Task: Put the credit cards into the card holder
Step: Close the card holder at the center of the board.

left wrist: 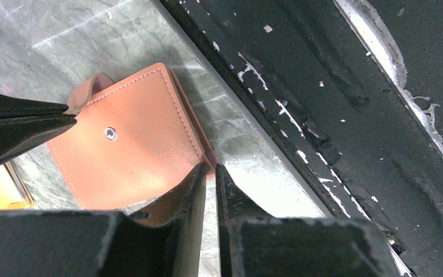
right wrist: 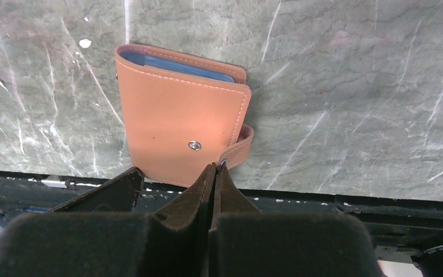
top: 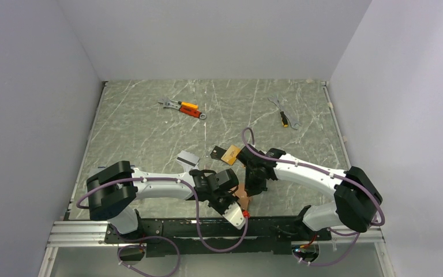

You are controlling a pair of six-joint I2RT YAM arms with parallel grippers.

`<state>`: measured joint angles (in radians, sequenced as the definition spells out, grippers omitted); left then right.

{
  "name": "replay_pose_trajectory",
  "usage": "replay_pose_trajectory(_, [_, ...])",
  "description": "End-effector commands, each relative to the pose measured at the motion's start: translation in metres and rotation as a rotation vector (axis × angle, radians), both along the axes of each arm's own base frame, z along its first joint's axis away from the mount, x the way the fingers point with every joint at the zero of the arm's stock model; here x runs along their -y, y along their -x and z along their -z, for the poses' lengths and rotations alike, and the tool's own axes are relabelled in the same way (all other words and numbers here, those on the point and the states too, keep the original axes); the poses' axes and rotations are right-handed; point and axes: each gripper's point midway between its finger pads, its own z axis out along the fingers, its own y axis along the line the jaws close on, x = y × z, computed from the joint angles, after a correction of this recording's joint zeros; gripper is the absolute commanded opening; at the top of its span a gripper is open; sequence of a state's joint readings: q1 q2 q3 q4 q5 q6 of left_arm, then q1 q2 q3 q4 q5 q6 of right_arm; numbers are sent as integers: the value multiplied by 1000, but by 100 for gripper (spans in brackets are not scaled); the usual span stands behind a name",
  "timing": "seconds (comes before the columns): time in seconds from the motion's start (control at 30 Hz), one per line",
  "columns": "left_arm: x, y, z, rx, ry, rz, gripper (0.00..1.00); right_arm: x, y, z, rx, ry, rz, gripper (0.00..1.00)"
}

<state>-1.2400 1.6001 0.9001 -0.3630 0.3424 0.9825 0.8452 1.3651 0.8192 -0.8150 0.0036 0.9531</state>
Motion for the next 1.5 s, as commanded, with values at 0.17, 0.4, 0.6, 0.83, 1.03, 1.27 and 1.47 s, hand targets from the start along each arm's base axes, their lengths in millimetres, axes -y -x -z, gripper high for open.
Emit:
replay_pose_trajectory(0.17, [13, 3, -7, -8, 35, 29, 17, -8, -10, -17, 49, -31, 17, 0])
replay_pose_trajectory(0.4, [13, 3, -7, -3, 35, 32, 17, -31, -8, -6, 3, -116, -33, 0])
replay_pose_trajectory(0.6, [13, 3, -7, -3, 36, 33, 17, -34, -8, 1, -19, -109, -60, 0])
replay_pose_trajectory(0.83, [13, 2, -6, 0, 34, 31, 17, -35, -7, 6, -22, -116, -56, 0])
replay_pose_trajectory(1.03, [13, 1, -6, 5, 36, 29, 17, -37, -4, 9, -42, -122, -70, 0])
replay_pose_trajectory(1.27, [13, 1, -6, 4, 34, 30, 17, -32, -2, 14, -54, -95, -65, 0])
replay_pose_trajectory(1.47, [13, 1, -7, 6, 35, 29, 17, -28, -4, 14, -37, -80, -52, 0])
